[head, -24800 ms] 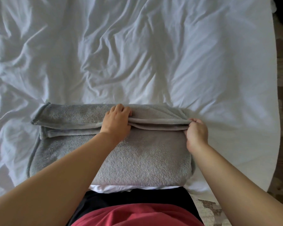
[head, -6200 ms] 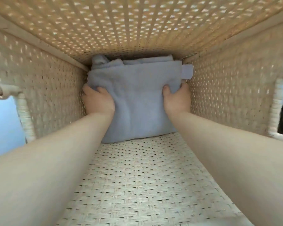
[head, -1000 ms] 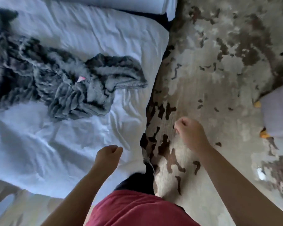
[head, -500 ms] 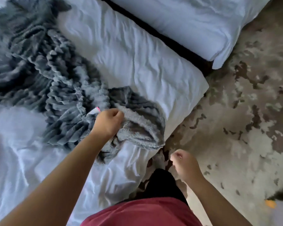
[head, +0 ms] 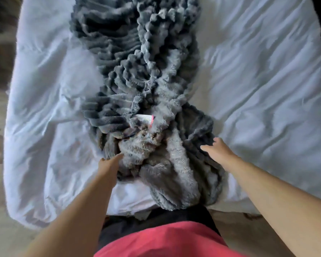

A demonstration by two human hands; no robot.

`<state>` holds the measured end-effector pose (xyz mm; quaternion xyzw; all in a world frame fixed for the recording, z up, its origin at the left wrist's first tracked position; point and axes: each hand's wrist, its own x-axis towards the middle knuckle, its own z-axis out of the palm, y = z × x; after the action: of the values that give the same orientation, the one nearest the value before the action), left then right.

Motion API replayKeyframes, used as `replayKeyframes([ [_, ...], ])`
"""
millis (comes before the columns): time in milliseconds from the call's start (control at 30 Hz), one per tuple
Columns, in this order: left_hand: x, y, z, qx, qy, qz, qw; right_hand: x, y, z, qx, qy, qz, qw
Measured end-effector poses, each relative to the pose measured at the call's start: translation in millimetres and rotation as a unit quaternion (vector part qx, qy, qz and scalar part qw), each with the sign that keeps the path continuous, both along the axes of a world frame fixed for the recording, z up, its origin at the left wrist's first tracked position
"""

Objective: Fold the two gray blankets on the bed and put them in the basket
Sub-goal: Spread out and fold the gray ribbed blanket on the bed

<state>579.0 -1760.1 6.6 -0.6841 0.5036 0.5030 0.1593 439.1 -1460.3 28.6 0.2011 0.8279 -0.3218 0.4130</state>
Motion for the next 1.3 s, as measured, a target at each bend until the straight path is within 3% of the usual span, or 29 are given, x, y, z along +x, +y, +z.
replayKeyframes([
  [233, -14, 52, 0, -0.015, 0.017, -0.012, 1.0, -12, -21, -41, -0.051, -0.049, 0.037, 0.997],
  [333, -18, 48, 14, 0.0, 0.002, 0.002, 1.0, -11, -24, -40, -0.036, -0.121, 0.03, 0.992],
  [500, -18, 32, 33, -0.146, -0.066, -0.069, 0.985, -17, -18, -36, -0.025, -0.128, -0.005, 0.991],
  [600, -12, 19, 40, -0.222, -0.036, 0.051, 0.973, -24, -10, -32, -0.03, -0.081, -0.081, 0.993],
  [700, 1, -5, 42, -0.185, -0.042, 0.13, 0.973, -31, -2, -22, -0.087, -0.076, -0.189, 0.975],
  [733, 6, -10, 43, -0.158, -0.048, 0.101, 0.981, -33, 0, -16, -0.105, -0.081, -0.217, 0.967],
  [800, 18, -18, 47, -0.122, -0.095, -0.073, 0.985, -32, 8, -2, -0.116, -0.075, -0.254, 0.957],
  [933, 22, -29, 58, -0.172, -0.174, -0.304, 0.921, -11, 29, 19, -0.106, -0.034, -0.3, 0.947],
  [1067, -7, -32, 52, -0.258, -0.068, -0.482, 0.835, 30, 43, 27, -0.135, -0.02, -0.365, 0.921],
  [1167, -40, -30, 45, -0.261, 0.023, -0.541, 0.799, 69, 43, 30, -0.103, -0.034, -0.335, 0.936],
  [1233, -56, -32, 34, -0.237, 0.033, -0.573, 0.784, 94, 40, 28, -0.07, -0.052, -0.303, 0.949],
  [1300, -60, -33, 17, -0.221, -0.012, -0.646, 0.731, 116, 35, 22, -0.027, -0.063, -0.256, 0.964],
])
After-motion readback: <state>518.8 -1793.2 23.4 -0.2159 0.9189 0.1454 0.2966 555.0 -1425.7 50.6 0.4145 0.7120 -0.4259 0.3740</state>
